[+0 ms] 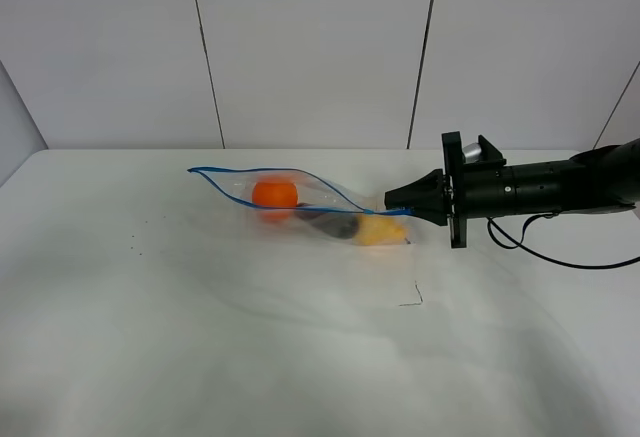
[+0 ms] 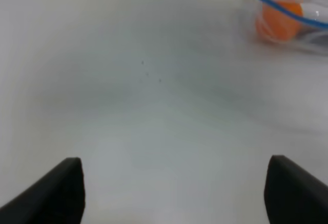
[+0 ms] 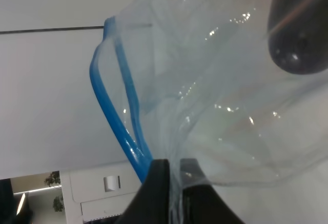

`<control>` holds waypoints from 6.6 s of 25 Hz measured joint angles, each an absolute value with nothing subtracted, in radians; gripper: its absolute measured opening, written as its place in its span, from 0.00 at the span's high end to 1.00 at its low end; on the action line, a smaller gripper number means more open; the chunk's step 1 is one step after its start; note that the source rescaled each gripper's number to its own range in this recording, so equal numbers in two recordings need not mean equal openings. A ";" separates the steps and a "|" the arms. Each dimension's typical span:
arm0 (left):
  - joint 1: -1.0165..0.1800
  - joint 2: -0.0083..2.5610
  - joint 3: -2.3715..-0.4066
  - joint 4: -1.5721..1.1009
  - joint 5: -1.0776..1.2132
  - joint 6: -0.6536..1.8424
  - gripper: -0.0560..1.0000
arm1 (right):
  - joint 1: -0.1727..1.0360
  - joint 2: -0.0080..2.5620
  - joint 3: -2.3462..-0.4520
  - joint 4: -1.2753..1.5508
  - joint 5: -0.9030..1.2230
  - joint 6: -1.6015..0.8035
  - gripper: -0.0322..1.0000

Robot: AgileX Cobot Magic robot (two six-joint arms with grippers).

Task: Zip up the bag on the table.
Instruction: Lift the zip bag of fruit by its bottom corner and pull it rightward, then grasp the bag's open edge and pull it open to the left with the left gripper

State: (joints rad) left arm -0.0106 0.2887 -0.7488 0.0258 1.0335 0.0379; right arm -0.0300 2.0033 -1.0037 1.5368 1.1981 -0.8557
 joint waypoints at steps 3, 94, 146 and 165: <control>-0.011 0.422 -0.821 0.029 1.014 0.147 0.07 | -0.030 2.003 -1.004 1.537 1.198 -0.856 0.97; -0.919 1.894 -0.882 -0.305 -0.756 1.309 0.43 | -0.030 2.003 -1.004 1.560 1.198 -0.856 0.97; -0.535 1.771 -0.694 -0.282 -0.723 1.363 0.95 | -0.028 2.003 -1.005 1.578 1.196 -0.851 0.97; -0.352 1.765 -0.676 -0.283 -0.717 1.364 0.95 | -0.028 2.003 -1.005 1.577 1.197 -0.847 0.97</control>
